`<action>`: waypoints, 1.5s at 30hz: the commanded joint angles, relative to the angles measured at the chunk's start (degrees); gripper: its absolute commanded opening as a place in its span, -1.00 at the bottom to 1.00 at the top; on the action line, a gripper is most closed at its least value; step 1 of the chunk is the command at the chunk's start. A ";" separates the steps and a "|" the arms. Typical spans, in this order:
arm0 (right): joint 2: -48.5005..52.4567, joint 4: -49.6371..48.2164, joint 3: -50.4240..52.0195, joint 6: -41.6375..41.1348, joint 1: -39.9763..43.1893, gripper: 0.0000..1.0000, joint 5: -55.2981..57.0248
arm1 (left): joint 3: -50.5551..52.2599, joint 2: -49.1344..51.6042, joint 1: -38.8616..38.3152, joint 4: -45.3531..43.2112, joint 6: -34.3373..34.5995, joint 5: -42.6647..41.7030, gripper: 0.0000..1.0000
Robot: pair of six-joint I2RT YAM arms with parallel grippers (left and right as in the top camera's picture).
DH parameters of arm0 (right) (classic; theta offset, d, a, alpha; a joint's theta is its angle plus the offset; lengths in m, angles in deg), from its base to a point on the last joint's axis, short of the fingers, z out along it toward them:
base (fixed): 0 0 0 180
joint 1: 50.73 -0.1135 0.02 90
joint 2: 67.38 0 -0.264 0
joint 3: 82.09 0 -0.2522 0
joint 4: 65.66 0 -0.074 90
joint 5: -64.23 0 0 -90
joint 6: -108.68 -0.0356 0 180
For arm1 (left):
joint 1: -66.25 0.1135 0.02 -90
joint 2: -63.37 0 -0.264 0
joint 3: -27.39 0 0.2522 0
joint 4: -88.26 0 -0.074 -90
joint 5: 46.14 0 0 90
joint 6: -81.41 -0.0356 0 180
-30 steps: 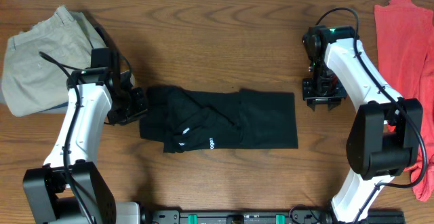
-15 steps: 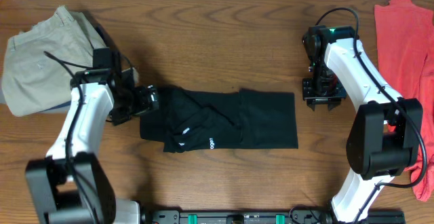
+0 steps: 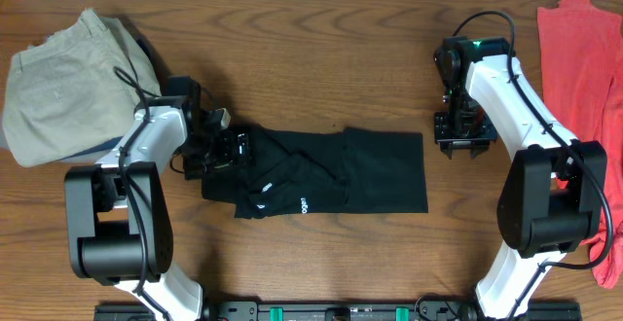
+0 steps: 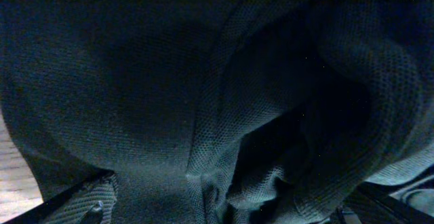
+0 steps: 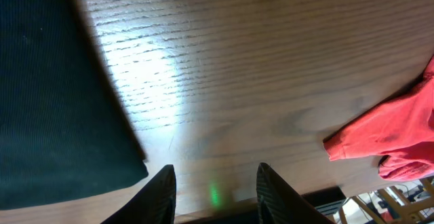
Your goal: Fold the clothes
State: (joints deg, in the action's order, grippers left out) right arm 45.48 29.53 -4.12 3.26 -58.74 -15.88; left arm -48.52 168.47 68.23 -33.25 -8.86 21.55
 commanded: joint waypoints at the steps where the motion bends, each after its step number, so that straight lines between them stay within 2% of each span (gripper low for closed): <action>1: -1.22 0.04 0.37 0.24 0.11 -0.26 0.15 | 0.81 4.26 -1.86 -0.24 -0.94 1.92 0.91; 3: -1.22 0.04 0.37 0.24 0.11 -0.26 0.15 | 0.81 4.85 -2.80 -0.09 -0.96 3.02 0.62; 5: -1.22 0.09 0.37 0.24 0.11 -0.26 0.15 | 0.81 5.07 -3.80 -0.11 -0.96 4.00 0.11; 6: -1.22 0.13 0.37 0.24 0.13 -0.26 0.15 | 0.81 5.07 -4.20 -0.13 -0.96 3.96 -0.08; 11: -1.22 0.26 0.37 0.24 0.13 -0.26 0.17 | 0.79 4.96 -4.50 -0.02 -0.90 3.98 -0.74; 13: -1.22 0.28 0.37 0.26 0.13 -0.26 0.17 | 0.50 4.70 -4.11 0.59 0.61 4.81 -0.88; 22: -1.22 0.26 0.37 0.94 1.75 -0.25 1.95 | -6.34 -1.53 -0.15 10.56 9.03 16.81 -0.88; 29: -1.22 -0.20 0.37 2.91 4.42 -0.25 1.92 | -15.93 -6.64 0.00 21.70 10.69 17.84 -0.87; 32: -1.22 -0.44 0.37 3.32 4.83 -0.24 1.90 | -19.87 -7.54 -2.89 26.69 11.63 15.28 -0.88; 35: -1.22 -0.85 0.37 3.30 4.85 -0.23 1.90 | -21.70 -7.91 -7.69 27.91 13.27 11.63 -0.87; 45: -1.22 -0.85 0.37 3.32 4.85 -0.23 1.90 | -21.66 -5.95 -27.36 19.26 23.15 10.93 -0.87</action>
State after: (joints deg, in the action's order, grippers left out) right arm 45.48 28.83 -4.08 5.93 -54.17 -14.72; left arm -69.37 161.33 45.06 -12.59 9.61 33.46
